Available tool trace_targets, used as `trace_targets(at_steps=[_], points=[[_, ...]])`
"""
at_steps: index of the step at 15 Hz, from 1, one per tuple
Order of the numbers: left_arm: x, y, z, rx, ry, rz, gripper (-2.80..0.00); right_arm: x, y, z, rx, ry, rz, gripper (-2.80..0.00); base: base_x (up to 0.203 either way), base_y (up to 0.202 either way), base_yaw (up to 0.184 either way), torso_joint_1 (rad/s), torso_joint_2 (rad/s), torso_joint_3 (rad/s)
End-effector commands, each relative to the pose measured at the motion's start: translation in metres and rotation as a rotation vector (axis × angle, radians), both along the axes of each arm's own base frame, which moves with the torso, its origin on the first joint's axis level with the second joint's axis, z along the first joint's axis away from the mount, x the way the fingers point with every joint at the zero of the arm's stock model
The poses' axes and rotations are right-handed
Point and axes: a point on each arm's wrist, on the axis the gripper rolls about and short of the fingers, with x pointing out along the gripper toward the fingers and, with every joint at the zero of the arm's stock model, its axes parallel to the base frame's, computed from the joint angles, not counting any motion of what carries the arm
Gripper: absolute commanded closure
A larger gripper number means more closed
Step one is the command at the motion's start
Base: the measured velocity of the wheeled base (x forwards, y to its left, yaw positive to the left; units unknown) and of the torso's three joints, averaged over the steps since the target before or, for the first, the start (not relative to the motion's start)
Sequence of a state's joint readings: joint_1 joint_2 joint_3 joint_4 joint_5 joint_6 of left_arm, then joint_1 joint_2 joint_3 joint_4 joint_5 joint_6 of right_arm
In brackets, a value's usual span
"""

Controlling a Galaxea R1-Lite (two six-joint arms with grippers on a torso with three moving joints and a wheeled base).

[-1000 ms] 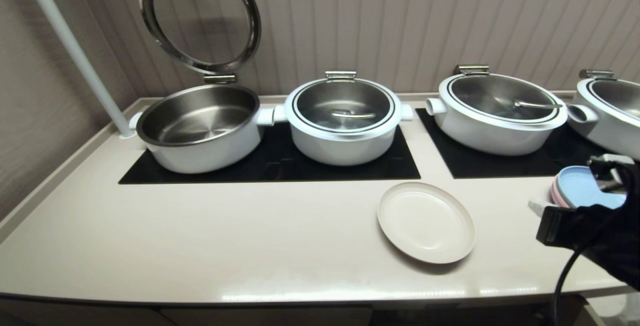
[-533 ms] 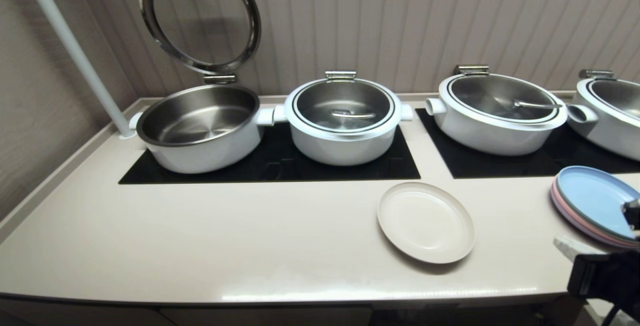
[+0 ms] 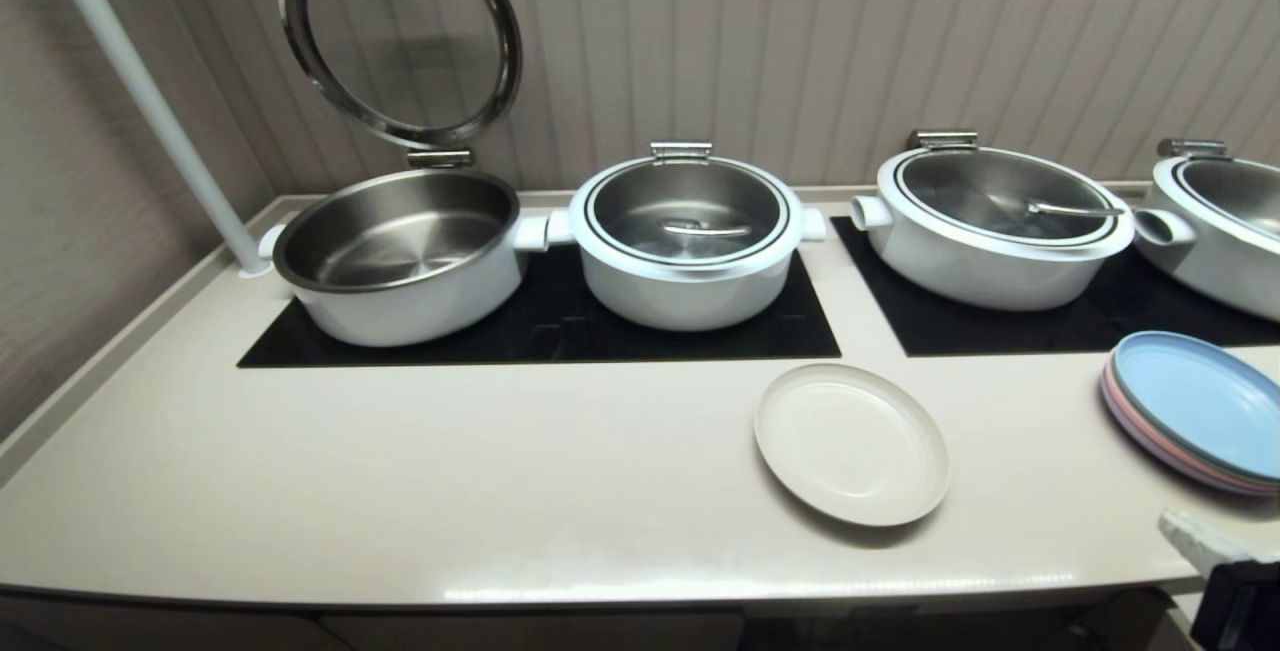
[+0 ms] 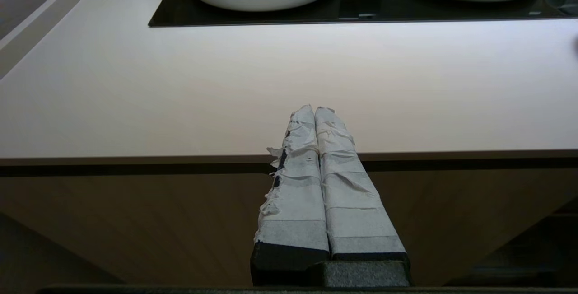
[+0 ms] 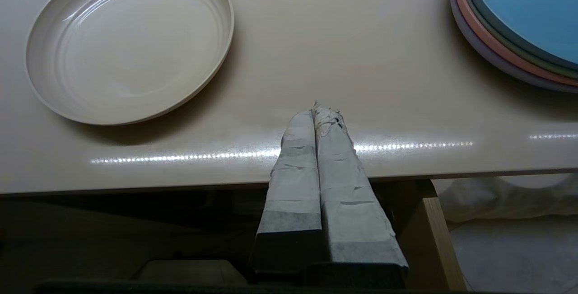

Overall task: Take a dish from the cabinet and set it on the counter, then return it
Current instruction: Pick up the plate from the table

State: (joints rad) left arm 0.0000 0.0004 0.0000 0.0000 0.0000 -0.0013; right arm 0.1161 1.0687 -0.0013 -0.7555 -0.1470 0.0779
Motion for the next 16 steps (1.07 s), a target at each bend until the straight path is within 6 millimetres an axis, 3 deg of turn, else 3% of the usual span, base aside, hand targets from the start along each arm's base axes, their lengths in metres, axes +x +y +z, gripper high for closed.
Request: trace_targets(at_steps=[1,9,16], points=[[0.000,0.000,0.000,0.000,0.000,0.000,0.00,-0.008,-0.002,0.003,0.004,-0.037,-0.010,0.00,0.000,0.000,0.000,0.000,0.00,0.000],[0.000,0.000,0.000,0.000,0.000,0.000,0.00,-0.056,-0.008,-0.003,-0.019,-0.066,0.010,0.00,0.000,0.000,0.000,0.000,0.00,0.000],[0.000,0.000,0.000,0.000,0.000,0.000,0.00,-0.096,-0.009,-0.023,-0.087,-0.108,0.048,0.00,0.000,0.000,0.000,0.000,0.00,0.000]])
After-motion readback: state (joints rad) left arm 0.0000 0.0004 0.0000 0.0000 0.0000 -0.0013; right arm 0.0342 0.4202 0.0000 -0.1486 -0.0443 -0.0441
